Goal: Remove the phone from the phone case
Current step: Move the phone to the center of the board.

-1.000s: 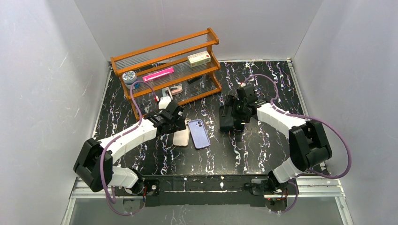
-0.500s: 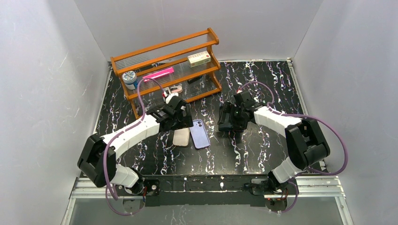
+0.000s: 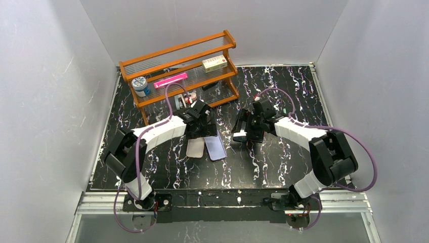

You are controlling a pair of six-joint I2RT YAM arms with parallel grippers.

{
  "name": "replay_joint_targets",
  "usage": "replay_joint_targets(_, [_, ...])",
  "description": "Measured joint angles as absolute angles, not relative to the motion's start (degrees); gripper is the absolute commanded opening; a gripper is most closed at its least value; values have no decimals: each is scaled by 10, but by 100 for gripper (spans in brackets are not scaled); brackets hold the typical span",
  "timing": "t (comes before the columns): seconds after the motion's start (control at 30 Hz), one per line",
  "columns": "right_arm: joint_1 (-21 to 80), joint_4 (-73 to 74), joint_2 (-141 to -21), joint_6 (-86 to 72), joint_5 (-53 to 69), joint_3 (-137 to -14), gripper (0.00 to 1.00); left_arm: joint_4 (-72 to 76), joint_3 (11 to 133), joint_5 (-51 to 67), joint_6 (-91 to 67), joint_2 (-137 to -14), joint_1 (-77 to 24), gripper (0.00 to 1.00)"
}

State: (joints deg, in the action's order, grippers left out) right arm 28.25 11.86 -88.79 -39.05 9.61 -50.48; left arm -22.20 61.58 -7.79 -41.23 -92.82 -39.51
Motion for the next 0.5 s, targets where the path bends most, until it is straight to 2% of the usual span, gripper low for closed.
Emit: replay_joint_targets(0.5, [283, 136, -768, -385, 22, -448, 99, -209, 670, -50, -396, -1017, -395, 91])
